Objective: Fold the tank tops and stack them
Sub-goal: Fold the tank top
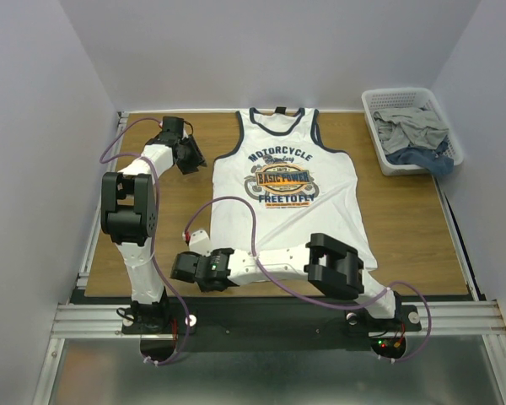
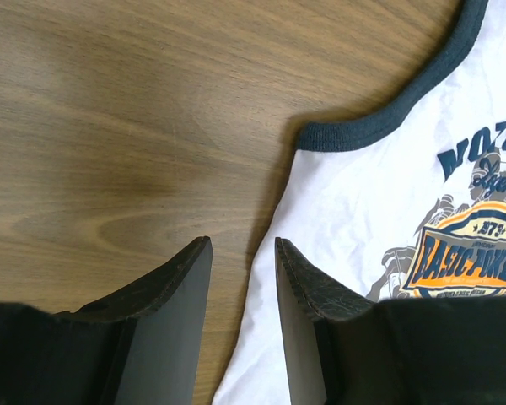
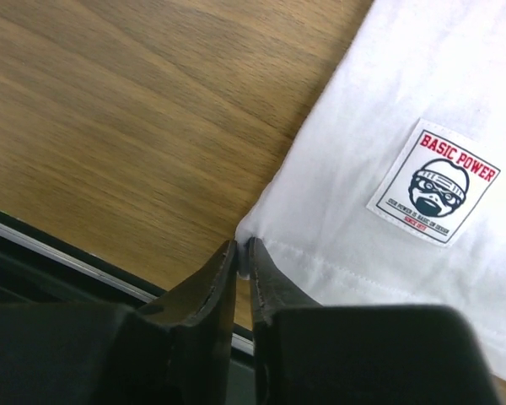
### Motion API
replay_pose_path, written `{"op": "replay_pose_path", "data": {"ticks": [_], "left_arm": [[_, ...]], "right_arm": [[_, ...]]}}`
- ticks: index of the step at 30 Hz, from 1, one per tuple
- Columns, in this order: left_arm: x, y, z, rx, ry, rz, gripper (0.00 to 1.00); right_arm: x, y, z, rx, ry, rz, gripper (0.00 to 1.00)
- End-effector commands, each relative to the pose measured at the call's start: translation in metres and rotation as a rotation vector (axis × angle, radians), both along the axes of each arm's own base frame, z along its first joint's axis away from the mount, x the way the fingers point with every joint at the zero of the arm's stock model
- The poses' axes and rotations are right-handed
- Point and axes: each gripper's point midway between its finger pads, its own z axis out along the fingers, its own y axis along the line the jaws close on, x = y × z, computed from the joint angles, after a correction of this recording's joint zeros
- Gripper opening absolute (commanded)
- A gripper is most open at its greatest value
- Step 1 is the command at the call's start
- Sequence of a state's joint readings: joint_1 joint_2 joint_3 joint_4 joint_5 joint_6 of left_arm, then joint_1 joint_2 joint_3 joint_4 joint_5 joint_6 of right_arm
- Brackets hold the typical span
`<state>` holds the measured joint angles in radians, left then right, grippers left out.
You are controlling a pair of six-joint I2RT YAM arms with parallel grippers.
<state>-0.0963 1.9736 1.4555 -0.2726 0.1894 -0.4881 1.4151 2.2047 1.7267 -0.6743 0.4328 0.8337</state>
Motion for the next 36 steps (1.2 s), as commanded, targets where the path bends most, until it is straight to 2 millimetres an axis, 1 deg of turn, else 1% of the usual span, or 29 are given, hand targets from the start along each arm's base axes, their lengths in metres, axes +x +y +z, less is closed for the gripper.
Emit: {"op": "replay_pose_path", "data": {"ticks": [1, 2, 3, 4, 6, 7, 8, 9, 10, 11, 12, 13, 14, 16, 17, 18, 20, 24, 27, 28, 29, 31, 33, 34, 36], "left_arm": [[0.010, -0.001, 0.034, -0.031, -0.090, 0.015, 0.47], [0.004, -0.001, 0.032, -0.036, -0.086, 0.022, 0.47], [0.003, -0.001, 0.032, -0.042, -0.091, 0.027, 0.47], [0.003, -0.002, 0.040, -0.055, -0.113, 0.041, 0.48], [-0.005, -0.002, 0.034, -0.067, -0.103, 0.053, 0.50], [-0.005, -0.003, 0.035, -0.078, -0.117, 0.059, 0.53], [-0.013, -0.004, 0.033, -0.095, -0.112, 0.067, 0.54], [-0.012, -0.006, 0.035, -0.107, -0.132, 0.068, 0.55], [-0.014, -0.007, 0.035, -0.117, -0.136, 0.068, 0.57], [-0.020, -0.010, 0.033, -0.132, -0.128, 0.062, 0.58], [-0.021, -0.013, 0.032, -0.140, -0.132, 0.055, 0.59], [-0.021, -0.015, 0.034, -0.147, -0.146, 0.050, 0.61], [-0.026, -0.017, 0.029, -0.155, -0.137, 0.049, 0.62], [-0.026, -0.023, 0.028, -0.175, -0.151, 0.040, 0.63], [-0.031, -0.025, 0.023, -0.182, -0.140, 0.033, 0.64], [-0.030, -0.028, 0.022, -0.192, -0.146, 0.030, 0.64], [-0.032, -0.035, 0.015, -0.210, -0.137, 0.013, 0.64], [-0.028, -0.047, 0.006, -0.213, -0.118, -0.007, 0.64], [-0.023, -0.053, 0.006, -0.211, -0.117, -0.015, 0.63], [-0.025, -0.056, 0.000, -0.204, -0.101, -0.019, 0.63], [-0.020, -0.053, 0.001, -0.184, -0.105, -0.006, 0.62], [-0.023, -0.049, -0.009, -0.144, -0.070, 0.010, 0.60], [-0.019, -0.046, -0.012, -0.112, -0.077, 0.025, 0.59], [-0.023, -0.044, -0.017, -0.099, -0.053, 0.030, 0.59], [-0.021, -0.044, -0.021, -0.085, -0.043, 0.030, 0.57]], "right_arm": [[-0.002, -0.002, 0.010, 0.016, -0.017, -0.014, 0.10], [0.001, -0.004, 0.016, 0.023, -0.027, -0.024, 0.04], [0.001, -0.007, 0.020, 0.027, -0.032, -0.029, 0.02], [0.002, -0.014, 0.029, 0.036, -0.041, -0.034, 0.00], [0.002, -0.019, 0.040, 0.060, -0.050, -0.032, 0.00], [0.000, -0.030, 0.045, 0.066, -0.048, -0.029, 0.00], [-0.004, -0.034, 0.048, 0.079, -0.035, -0.018, 0.00], [-0.006, -0.034, 0.052, 0.109, -0.028, -0.012, 0.00], [-0.009, -0.038, 0.054, 0.121, -0.021, -0.007, 0.00], [-0.017, -0.051, 0.055, 0.130, 0.013, 0.007, 0.00], [-0.020, -0.050, 0.058, 0.162, 0.023, 0.017, 0.00], [-0.024, -0.055, 0.058, 0.173, 0.037, 0.024, 0.00], [-0.028, -0.065, 0.059, 0.181, 0.051, 0.027, 0.00], [-0.036, -0.067, 0.063, 0.224, 0.083, 0.047, 0.00], [-0.038, -0.069, 0.070, 0.249, 0.088, 0.052, 0.00], [-0.040, -0.073, 0.068, 0.249, 0.097, 0.052, 0.00], [-0.041, -0.074, 0.071, 0.257, 0.097, 0.055, 0.00], [-0.043, -0.073, 0.074, 0.270, 0.107, 0.058, 0.00], [-0.043, -0.073, 0.075, 0.274, 0.108, 0.052, 0.00], [-0.042, -0.074, 0.074, 0.272, 0.107, 0.049, 0.00], [-0.042, -0.075, 0.074, 0.271, 0.107, 0.046, 0.00], [-0.042, -0.074, 0.075, 0.275, 0.110, 0.046, 0.00], [-0.042, -0.075, 0.077, 0.281, 0.111, 0.044, 0.00], [-0.043, -0.074, 0.078, 0.285, 0.110, 0.043, 0.00], [-0.042, -0.074, 0.081, 0.290, 0.106, 0.043, 0.00]]}}
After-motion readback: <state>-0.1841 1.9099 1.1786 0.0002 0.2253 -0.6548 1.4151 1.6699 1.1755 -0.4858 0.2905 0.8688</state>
